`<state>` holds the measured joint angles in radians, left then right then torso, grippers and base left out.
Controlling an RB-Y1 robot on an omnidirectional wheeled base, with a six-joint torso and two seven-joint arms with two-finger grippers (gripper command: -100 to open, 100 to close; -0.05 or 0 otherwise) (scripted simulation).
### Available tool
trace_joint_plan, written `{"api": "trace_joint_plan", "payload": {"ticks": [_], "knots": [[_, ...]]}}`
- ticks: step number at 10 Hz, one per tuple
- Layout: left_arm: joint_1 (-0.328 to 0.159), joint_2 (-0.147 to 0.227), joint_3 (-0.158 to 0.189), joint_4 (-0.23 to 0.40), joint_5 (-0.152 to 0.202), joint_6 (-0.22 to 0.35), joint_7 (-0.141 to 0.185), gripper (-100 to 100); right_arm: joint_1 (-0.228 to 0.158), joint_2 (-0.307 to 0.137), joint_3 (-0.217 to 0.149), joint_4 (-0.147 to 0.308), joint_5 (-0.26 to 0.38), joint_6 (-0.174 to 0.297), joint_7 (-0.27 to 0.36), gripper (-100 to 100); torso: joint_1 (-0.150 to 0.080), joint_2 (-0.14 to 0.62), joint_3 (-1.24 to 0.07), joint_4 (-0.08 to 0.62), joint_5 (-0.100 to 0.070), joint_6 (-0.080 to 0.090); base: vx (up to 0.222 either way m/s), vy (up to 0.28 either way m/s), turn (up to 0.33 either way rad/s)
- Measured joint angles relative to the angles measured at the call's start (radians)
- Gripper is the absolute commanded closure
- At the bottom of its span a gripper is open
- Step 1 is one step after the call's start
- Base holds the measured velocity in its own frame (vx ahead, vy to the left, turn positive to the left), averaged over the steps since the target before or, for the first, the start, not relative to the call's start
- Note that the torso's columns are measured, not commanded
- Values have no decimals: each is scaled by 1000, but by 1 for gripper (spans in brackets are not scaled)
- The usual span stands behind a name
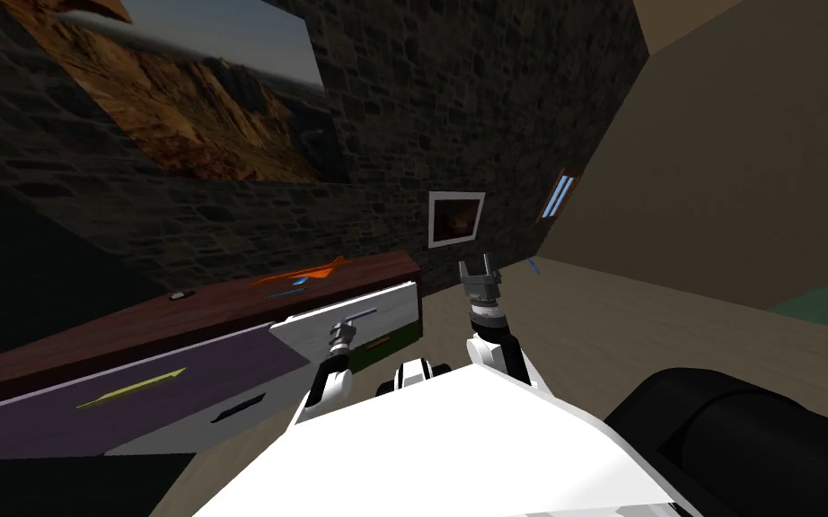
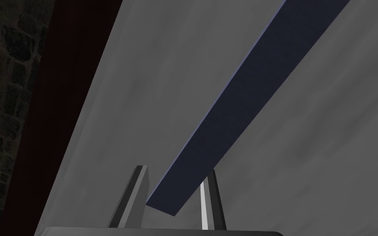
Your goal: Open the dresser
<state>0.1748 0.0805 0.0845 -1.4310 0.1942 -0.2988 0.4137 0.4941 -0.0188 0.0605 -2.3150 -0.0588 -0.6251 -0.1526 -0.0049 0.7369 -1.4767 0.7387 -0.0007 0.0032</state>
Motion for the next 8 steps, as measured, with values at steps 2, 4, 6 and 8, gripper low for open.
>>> {"api": "trace_joint_plan", "payload": {"ticks": [2, 4, 6, 8], "knots": [[-19, -7, -33, -6, -12, 12, 34, 100, 0, 0, 0, 0, 0, 0, 0, 0, -6, 5, 3, 4, 0, 10, 15, -9, 193], [-61, 12, -86, 39, -58, -7, 87, 100, 0, 0, 0, 0, 0, 0, 0, 0, -8, 4, 2, 3, -3, 3, 7, -54, 412], [-93, 15, -114, 50, -67, 10, 115, 100, 0, 0, 0, 0, 0, 0, 0, 0, -10, 8, 4, 7, -2, 12, -3, 17, 9], [-128, 23, -143, 101, -96, -25, 138, 100, 0, 0, 0, 0, 0, 0, 0, 0, -14, 7, 4, 4, -3, 6, 10, -66, 471]]}}
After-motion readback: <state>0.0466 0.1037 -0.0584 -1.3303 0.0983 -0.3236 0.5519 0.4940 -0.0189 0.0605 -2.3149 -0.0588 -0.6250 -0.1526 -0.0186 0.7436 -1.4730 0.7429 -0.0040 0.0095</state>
